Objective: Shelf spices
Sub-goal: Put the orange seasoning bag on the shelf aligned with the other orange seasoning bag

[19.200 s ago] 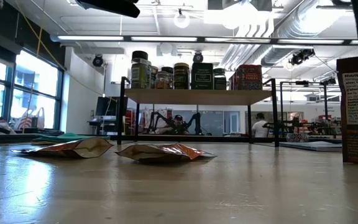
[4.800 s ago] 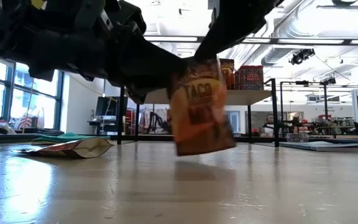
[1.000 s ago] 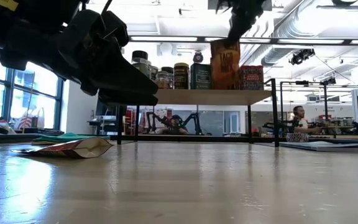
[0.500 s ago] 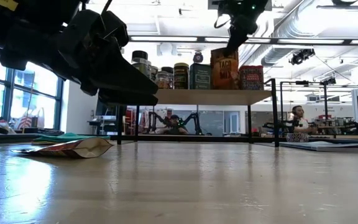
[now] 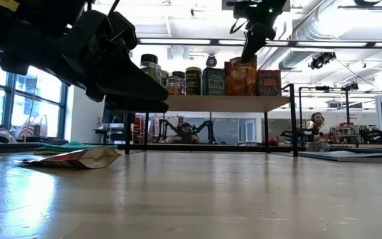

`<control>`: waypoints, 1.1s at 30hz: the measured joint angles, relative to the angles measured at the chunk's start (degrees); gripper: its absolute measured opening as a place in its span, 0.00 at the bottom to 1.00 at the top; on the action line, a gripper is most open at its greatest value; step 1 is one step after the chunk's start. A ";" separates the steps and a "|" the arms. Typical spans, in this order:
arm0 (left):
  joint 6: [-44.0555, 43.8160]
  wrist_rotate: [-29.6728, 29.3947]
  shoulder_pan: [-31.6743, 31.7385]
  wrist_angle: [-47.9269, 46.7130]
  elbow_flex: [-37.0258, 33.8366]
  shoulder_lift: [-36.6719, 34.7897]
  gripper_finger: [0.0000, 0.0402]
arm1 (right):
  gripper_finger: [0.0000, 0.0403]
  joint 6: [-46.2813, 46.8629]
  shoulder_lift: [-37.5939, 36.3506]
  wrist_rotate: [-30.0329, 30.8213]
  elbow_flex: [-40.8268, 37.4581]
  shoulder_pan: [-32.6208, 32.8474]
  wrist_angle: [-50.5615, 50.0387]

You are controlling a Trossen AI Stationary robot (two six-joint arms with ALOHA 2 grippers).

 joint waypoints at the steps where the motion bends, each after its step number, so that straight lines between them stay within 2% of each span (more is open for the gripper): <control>1: 0.02 0.00 0.00 0.00 0.00 0.00 0.51 | 0.22 -0.76 0.00 0.57 0.00 0.03 0.10; 6: 0.01 0.00 0.00 0.00 0.00 0.00 0.51 | 0.23 -4.52 0.00 1.28 0.00 0.64 0.08; 10: 0.02 0.00 0.00 0.00 0.00 0.00 0.51 | 0.20 -4.89 0.00 -0.65 0.00 0.66 -0.29; 16: 0.00 0.00 0.00 0.00 0.00 0.00 0.51 | 0.04 -8.05 0.00 -1.05 0.00 0.64 -0.31; 18: 0.00 -0.01 0.00 0.00 0.00 0.00 0.51 | 0.01 -10.78 0.00 -0.97 0.00 0.66 -0.28; 26: 0.01 0.00 0.00 0.00 0.00 0.00 0.51 | 0.10 -16.62 0.00 0.32 -0.02 0.59 1.42; 33: 0.00 0.00 0.00 0.00 0.00 0.00 0.51 | 0.19 -17.00 0.00 6.35 -0.02 0.59 2.51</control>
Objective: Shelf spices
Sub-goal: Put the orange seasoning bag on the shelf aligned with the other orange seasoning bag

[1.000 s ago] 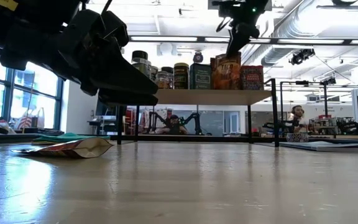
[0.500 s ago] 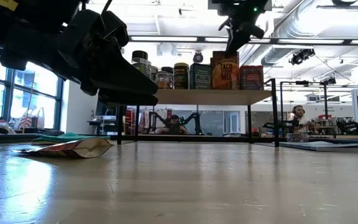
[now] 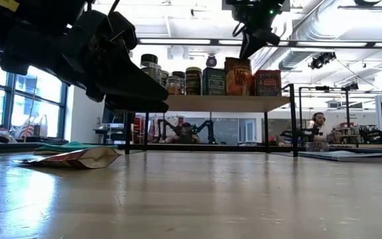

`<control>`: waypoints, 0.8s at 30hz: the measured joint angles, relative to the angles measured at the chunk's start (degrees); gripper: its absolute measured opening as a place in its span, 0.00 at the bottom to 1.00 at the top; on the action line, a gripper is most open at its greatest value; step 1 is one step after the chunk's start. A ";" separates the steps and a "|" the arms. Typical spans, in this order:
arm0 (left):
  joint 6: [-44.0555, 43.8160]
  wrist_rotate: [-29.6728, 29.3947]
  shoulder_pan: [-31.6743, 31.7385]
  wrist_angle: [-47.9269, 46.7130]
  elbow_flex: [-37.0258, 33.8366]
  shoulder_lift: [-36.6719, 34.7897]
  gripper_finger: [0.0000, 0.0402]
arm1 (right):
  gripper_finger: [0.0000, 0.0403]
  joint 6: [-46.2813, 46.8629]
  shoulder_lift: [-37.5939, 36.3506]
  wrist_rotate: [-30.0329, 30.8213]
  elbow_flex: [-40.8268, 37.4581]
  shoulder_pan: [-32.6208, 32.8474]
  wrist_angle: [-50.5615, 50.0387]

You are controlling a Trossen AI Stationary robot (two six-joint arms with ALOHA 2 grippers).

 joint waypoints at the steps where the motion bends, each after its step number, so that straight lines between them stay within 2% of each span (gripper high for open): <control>1: 0.00 0.00 0.00 0.00 0.00 0.00 0.51 | 0.20 0.04 0.00 0.67 0.00 0.07 -0.01; 5: 0.00 0.00 0.00 0.00 0.00 0.00 0.51 | 0.24 -0.05 0.00 4.41 0.00 1.34 0.10; 14: -0.07 0.00 -0.01 0.04 0.00 0.00 0.51 | 0.25 -0.52 -0.33 23.10 0.00 9.67 0.09; 21: -0.07 0.00 -0.02 0.77 0.00 0.00 0.51 | 0.25 -0.26 -0.33 26.20 0.00 16.52 -0.01; 24: -0.08 0.00 -0.02 1.27 0.04 0.00 0.51 | 0.25 3.39 -0.33 28.67 0.00 18.64 0.11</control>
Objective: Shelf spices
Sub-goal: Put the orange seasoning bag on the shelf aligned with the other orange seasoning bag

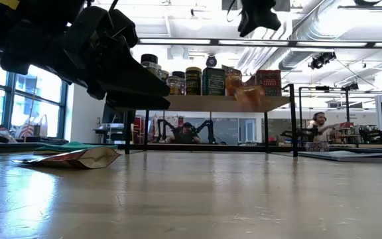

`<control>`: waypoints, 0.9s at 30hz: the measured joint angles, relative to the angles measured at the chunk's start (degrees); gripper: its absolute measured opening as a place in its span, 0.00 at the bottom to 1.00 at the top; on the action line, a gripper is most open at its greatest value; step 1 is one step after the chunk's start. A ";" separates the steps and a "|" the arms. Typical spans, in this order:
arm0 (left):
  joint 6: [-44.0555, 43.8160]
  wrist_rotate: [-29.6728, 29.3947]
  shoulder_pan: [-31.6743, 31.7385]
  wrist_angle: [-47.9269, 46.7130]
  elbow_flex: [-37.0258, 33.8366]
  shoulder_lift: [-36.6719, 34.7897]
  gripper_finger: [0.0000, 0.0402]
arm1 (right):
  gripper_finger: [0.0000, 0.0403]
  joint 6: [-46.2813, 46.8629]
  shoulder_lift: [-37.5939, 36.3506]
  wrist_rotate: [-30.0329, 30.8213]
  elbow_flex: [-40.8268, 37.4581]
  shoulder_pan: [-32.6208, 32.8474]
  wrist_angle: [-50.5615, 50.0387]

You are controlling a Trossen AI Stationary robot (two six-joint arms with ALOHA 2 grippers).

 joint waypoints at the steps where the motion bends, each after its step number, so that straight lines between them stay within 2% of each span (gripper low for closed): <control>1: 0.01 0.00 0.00 -0.07 0.00 0.01 0.51 | 0.25 2.10 0.00 0.57 0.00 0.65 -0.08; 3: 0.01 0.00 -0.01 -0.04 0.00 0.02 0.51 | 0.25 6.86 -0.45 -0.18 0.00 2.26 -1.87; 5: 0.01 -0.13 -0.33 -0.07 0.00 0.02 0.51 | 0.25 13.82 -1.39 -3.96 0.02 4.35 -4.28; 6: 0.03 -0.32 -0.49 -0.06 0.00 0.02 0.51 | 0.25 18.49 -1.84 -7.61 0.02 5.27 -6.04; 10: 0.10 -1.98 -1.14 -0.12 0.26 0.02 0.51 | 0.25 33.75 -2.62 -28.94 0.04 8.33 -13.54; 12: 1.08 -2.08 -1.16 -0.22 0.95 0.02 0.51 | 0.25 38.80 -2.29 -34.19 -0.46 10.75 -15.92; 16: 5.59 -1.62 -0.99 -1.47 4.15 0.02 0.51 | 0.25 43.82 -2.36 -36.02 -8.50 18.20 -12.44; 20: 9.46 -1.19 -0.56 -7.20 7.64 0.02 0.51 | 0.25 50.22 -2.20 -32.98 -23.15 23.07 1.60; 24: 11.05 -1.42 -0.52 -9.35 8.96 0.02 0.51 | 0.25 56.18 -1.74 -28.07 -35.48 20.83 18.88; 27: 11.05 -1.42 -0.52 -9.77 8.96 0.02 0.51 | 0.25 58.74 -0.02 -27.98 -42.19 16.81 31.84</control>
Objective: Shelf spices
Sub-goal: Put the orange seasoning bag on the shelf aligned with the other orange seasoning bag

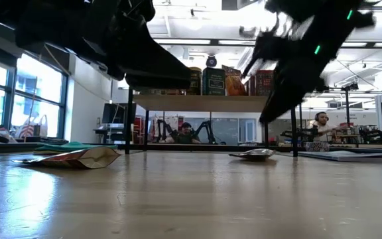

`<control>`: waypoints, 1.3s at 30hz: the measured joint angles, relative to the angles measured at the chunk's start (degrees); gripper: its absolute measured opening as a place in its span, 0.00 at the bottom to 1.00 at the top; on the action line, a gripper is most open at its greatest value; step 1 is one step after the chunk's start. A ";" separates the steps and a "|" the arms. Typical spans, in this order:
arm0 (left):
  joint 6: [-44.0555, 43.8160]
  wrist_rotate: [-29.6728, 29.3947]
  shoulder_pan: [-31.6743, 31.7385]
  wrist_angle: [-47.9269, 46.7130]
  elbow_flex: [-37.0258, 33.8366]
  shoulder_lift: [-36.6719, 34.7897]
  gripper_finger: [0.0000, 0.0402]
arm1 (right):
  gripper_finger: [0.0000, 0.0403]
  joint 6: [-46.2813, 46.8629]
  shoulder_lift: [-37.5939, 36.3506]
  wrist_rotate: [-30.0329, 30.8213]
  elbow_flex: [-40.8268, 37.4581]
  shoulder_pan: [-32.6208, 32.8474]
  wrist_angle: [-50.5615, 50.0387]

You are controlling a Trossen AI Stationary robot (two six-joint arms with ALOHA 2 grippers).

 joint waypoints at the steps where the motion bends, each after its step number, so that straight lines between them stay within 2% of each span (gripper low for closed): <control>1: -0.03 -0.08 0.00 -0.33 0.00 0.00 0.51 | 0.25 0.53 0.83 0.01 -1.63 -1.37 3.56; 4: -0.52 -0.66 0.02 -1.11 -0.04 0.00 0.51 | 0.25 -0.05 4.38 0.27 -4.45 -4.50 11.35; 8: -1.55 -0.69 0.02 -1.49 -0.04 0.00 0.51 | 0.24 -1.09 10.07 0.40 -4.10 -6.45 12.29; 12: -1.99 -0.66 0.00 -2.04 -0.04 0.00 0.51 | 0.24 -1.11 13.49 -4.31 -1.62 -5.90 13.22; 16: -2.73 -0.59 -0.27 -2.20 -0.04 0.00 0.51 | 0.24 -3.30 13.57 -10.48 1.22 -2.27 11.85; 24: -4.89 0.31 0.23 -1.87 -0.04 0.00 0.51 | 0.25 -8.92 10.65 -12.33 8.73 8.72 9.48; 28: -4.94 2.77 3.55 0.54 0.01 0.94 0.50 | 0.25 -12.91 12.11 -12.87 9.33 13.44 9.92; 31: -4.97 7.79 6.95 0.68 0.98 3.01 0.49 | 0.25 -15.73 14.93 -10.40 9.16 15.35 9.41; 36: -4.85 15.64 10.30 0.69 3.29 6.86 0.45 | 0.25 -21.24 18.70 -9.10 9.16 16.46 8.84; 39: -4.86 16.83 10.62 0.57 3.74 8.37 0.43 | 0.25 -22.79 19.08 -7.45 9.16 16.26 8.22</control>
